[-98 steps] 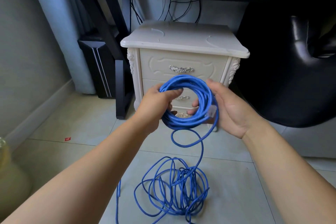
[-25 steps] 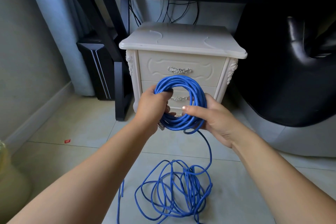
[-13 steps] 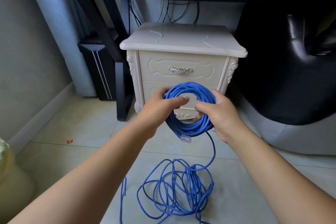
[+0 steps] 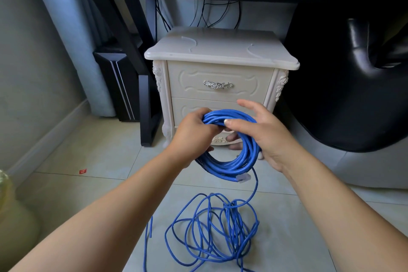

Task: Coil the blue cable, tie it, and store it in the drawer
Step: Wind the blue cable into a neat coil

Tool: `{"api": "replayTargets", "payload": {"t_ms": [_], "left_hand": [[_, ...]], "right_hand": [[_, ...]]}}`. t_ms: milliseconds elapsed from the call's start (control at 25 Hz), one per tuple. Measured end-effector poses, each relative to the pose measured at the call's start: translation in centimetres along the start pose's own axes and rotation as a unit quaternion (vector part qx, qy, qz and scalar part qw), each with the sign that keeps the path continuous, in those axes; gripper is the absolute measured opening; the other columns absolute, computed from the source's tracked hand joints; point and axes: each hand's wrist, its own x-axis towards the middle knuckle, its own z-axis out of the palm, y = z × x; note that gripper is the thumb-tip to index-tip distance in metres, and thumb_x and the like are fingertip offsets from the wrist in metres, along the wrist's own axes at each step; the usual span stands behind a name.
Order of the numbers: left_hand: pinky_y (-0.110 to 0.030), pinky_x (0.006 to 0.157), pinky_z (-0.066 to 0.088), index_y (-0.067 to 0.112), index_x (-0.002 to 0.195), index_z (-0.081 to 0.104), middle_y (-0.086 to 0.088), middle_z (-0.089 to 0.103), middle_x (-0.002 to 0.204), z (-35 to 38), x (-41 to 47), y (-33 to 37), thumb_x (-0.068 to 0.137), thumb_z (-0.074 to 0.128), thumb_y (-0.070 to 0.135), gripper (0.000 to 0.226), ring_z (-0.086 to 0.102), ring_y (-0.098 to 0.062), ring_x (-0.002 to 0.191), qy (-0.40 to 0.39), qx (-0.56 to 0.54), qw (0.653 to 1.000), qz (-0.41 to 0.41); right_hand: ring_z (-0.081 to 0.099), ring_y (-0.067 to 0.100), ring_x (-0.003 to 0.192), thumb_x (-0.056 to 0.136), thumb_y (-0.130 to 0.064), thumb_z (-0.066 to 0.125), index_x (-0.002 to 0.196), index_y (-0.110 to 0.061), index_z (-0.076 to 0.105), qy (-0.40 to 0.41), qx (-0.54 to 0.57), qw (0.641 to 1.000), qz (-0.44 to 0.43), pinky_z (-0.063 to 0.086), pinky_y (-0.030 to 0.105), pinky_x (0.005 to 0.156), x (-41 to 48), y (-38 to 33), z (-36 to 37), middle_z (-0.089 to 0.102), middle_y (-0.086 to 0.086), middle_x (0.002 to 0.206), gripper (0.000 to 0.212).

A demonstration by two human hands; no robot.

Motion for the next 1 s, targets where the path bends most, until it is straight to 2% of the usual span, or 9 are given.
{"api": "replayTargets", "payload": {"t_ms": [120, 240, 360, 480, 600, 720, 840, 920, 1000], "left_hand": [[-0.027, 0.054, 0.05, 0.018, 0.091, 0.066, 0.011, 0.051, 0.056, 0.2, 0.2, -0.2, 0.09, 0.062, 0.012, 0.006, 0.046, -0.002, 0.044, 0.017, -0.054, 0.997, -0.045], [-0.029, 0.054, 0.048, 0.018, 0.093, 0.066, 0.007, 0.046, 0.059, 0.2, 0.7, -0.3, 0.09, 0.063, 0.014, 0.006, 0.042, -0.011, 0.05, 0.048, -0.12, 0.988, -0.086], [-0.029, 0.053, 0.044, 0.014, 0.093, 0.064, 0.001, 0.041, 0.064, 0.2, 0.8, -0.4, 0.091, 0.062, 0.011, 0.004, 0.036, -0.015, 0.053, 0.085, -0.197, 0.968, -0.127], [-0.027, 0.05, 0.042, 0.015, 0.083, 0.059, -0.001, 0.036, 0.066, 0.0, 0.9, -0.2, 0.092, 0.061, 0.008, 0.011, 0.034, -0.016, 0.051, 0.119, -0.248, 0.95, -0.151], [-0.02, 0.04, 0.04, 0.014, 0.087, 0.059, -0.002, 0.038, 0.068, -0.2, 0.9, 0.1, 0.092, 0.061, 0.01, 0.007, 0.035, -0.015, 0.051, 0.167, -0.284, 0.93, -0.164], [-0.024, 0.048, 0.044, 0.013, 0.095, 0.059, -0.003, 0.044, 0.068, 0.8, 0.2, 0.2, 0.094, 0.06, 0.015, 0.003, 0.043, -0.017, 0.057, 0.189, -0.275, 0.926, -0.177], [-0.029, 0.06, 0.045, 0.017, 0.093, 0.057, -0.001, 0.049, 0.067, 2.4, -0.6, -0.2, 0.096, 0.057, 0.017, 0.002, 0.05, -0.016, 0.059, 0.155, -0.287, 0.928, -0.183], [-0.03, 0.068, 0.046, 0.017, 0.097, 0.058, -0.001, 0.057, 0.07, 2.6, -0.8, -0.4, 0.095, 0.059, 0.019, 0.003, 0.055, -0.017, 0.064, 0.106, -0.257, 0.943, -0.181], [-0.029, 0.073, 0.05, 0.016, 0.098, 0.061, -0.003, 0.067, 0.081, 1.9, -0.8, -0.3, 0.092, 0.064, 0.021, 0.008, 0.062, -0.017, 0.075, 0.046, -0.217, 0.96, -0.172]], "right_hand": [[0.072, 0.028, 0.081, 0.073, -0.036, 0.072, 0.119, -0.015, 0.062, -0.054, 0.104, 0.992, 0.043, 0.061, 0.045, 0.075, 0.2, 0.0, -0.7, 0.071, 0.012, 0.091, 0.051], [0.07, 0.036, 0.094, 0.076, -0.056, 0.066, 0.123, -0.012, 0.064, -0.102, 0.115, 0.986, 0.061, 0.055, 0.048, 0.09, 0.7, 0.4, -1.2, 0.067, 0.012, 0.087, 0.064], [0.069, 0.036, 0.102, 0.061, -0.075, 0.063, 0.129, -0.02, 0.06, -0.14, 0.07, 0.987, 0.048, 0.053, 0.041, 0.089, 1.0, 0.8, -1.4, 0.07, 0.017, 0.095, 0.088], [0.068, 0.027, 0.103, 0.046, -0.082, 0.074, 0.126, -0.017, 0.059, -0.178, 0.048, 0.983, 0.021, 0.052, 0.032, 0.088, 0.9, 1.2, -1.7, 0.07, 0.02, 0.108, 0.104], [0.062, 0.016, 0.105, 0.044, -0.074, 0.082, 0.127, -0.017, 0.053, -0.177, 0.016, 0.984, 0.019, 0.045, 0.031, 0.098, 0.6, 1.5, -1.5, 0.07, 0.008, 0.112, 0.105], [0.066, 0.008, 0.099, 0.053, -0.053, 0.089, 0.12, -0.024, 0.053, -0.055, -0.018, 0.998, -0.012, 0.047, 0.027, 0.093, 0.0, 2.0, 0.8, 0.071, -0.009, 0.1, 0.082], [0.066, 0.017, 0.072, 0.077, -0.016, 0.079, 0.097, -0.016, 0.057, 0.088, 0.043, 0.994, -0.044, 0.051, 0.029, 0.073, 0.2, 2.6, 1.9, 0.066, 0.001, 0.073, 0.03], [0.06, 0.022, 0.063, 0.082, -0.001, 0.068, 0.087, -0.015, 0.056, 0.132, 0.06, 0.989, -0.039, 0.053, 0.037, 0.07, 0.7, 2.6, 1.1, 0.059, 0.001, 0.062, 0.019], [0.054, 0.023, 0.06, 0.078, -0.001, 0.066, 0.08, -0.018, 0.057, 0.14, 0.049, 0.988, -0.038, 0.055, 0.044, 0.072, 1.2, 2.4, 0.1, 0.054, -0.001, 0.063, 0.019]]}}
